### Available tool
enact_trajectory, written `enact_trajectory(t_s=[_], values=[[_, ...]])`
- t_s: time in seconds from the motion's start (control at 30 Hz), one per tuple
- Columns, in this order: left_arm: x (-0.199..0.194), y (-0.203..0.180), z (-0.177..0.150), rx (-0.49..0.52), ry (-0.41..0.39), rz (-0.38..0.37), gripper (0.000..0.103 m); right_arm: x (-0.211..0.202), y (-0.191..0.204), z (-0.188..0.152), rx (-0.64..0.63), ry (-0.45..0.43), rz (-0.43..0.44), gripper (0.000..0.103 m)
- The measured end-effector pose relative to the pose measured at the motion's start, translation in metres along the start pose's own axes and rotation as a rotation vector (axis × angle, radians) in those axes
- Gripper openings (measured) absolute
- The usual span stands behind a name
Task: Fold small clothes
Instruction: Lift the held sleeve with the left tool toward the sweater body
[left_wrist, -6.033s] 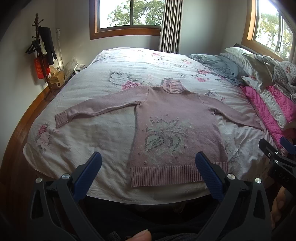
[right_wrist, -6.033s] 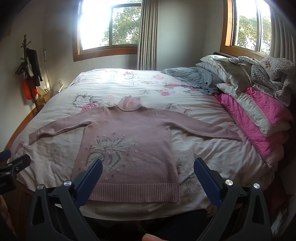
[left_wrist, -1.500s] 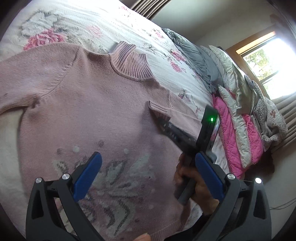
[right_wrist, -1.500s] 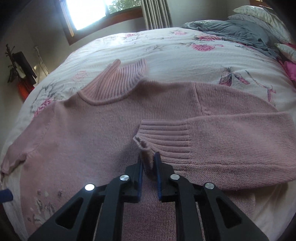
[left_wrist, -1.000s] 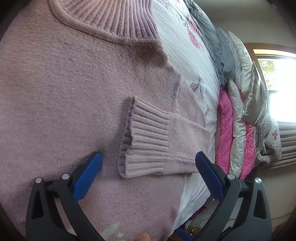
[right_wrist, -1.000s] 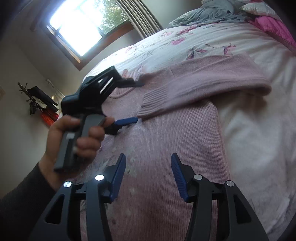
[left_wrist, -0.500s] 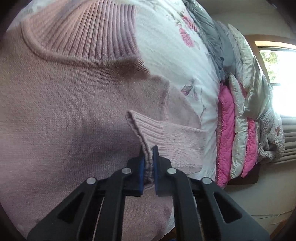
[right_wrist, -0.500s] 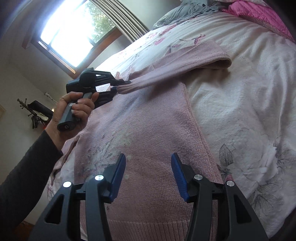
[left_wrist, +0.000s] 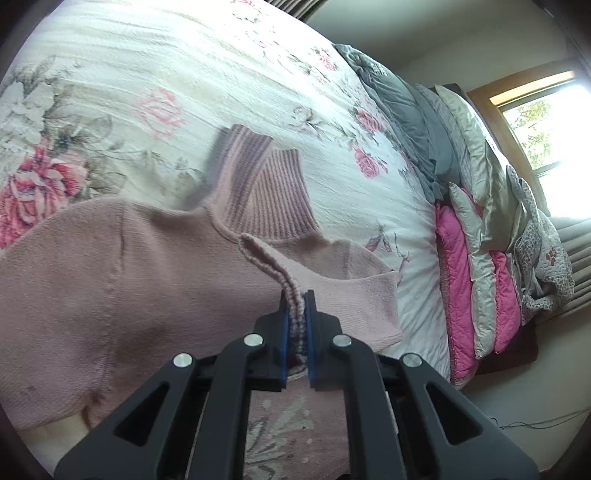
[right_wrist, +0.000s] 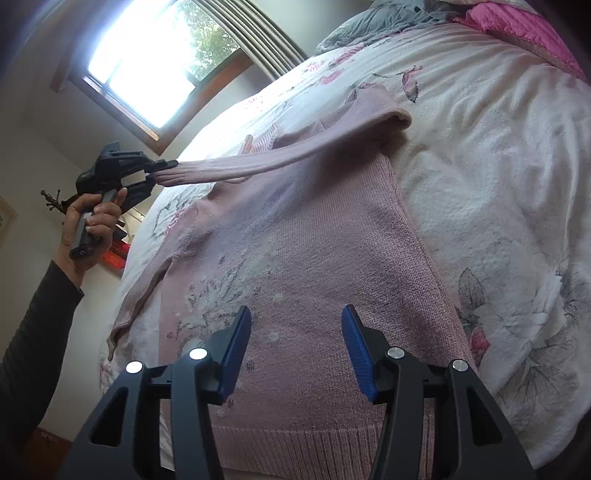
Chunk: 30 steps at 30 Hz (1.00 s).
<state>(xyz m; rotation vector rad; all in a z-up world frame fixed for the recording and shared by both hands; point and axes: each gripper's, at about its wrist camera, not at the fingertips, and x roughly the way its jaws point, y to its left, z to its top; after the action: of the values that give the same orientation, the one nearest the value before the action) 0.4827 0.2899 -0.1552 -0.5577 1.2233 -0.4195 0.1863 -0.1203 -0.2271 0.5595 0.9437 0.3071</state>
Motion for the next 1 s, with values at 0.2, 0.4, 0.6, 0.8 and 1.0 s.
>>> enact_trajectory(t_s=[0.2, 0.4, 0.6, 0.8, 1.0], values=[[-0.029, 0.045, 0.005, -0.043, -0.034, 0.045, 0.005, 0.001, 0.001, -0.005, -0.009, 0.013, -0.009, 0.052], [-0.039, 0.083, 0.011, -0.091, -0.041, 0.084, 0.005, 0.006, 0.005, -0.005, -0.014, 0.022, -0.010, 0.052], [-0.024, 0.115, 0.007, -0.135, -0.007, 0.108, 0.005, 0.011, 0.005, -0.006, -0.012, 0.031, -0.007, 0.052], [0.001, 0.142, -0.004, -0.171, 0.040, 0.176, 0.006, 0.015, 0.006, -0.007, -0.014, 0.041, -0.007, 0.052], [-0.029, 0.124, -0.013, -0.114, -0.108, 0.335, 0.033, 0.013, 0.007, -0.006, -0.013, 0.035, -0.008, 0.052]])
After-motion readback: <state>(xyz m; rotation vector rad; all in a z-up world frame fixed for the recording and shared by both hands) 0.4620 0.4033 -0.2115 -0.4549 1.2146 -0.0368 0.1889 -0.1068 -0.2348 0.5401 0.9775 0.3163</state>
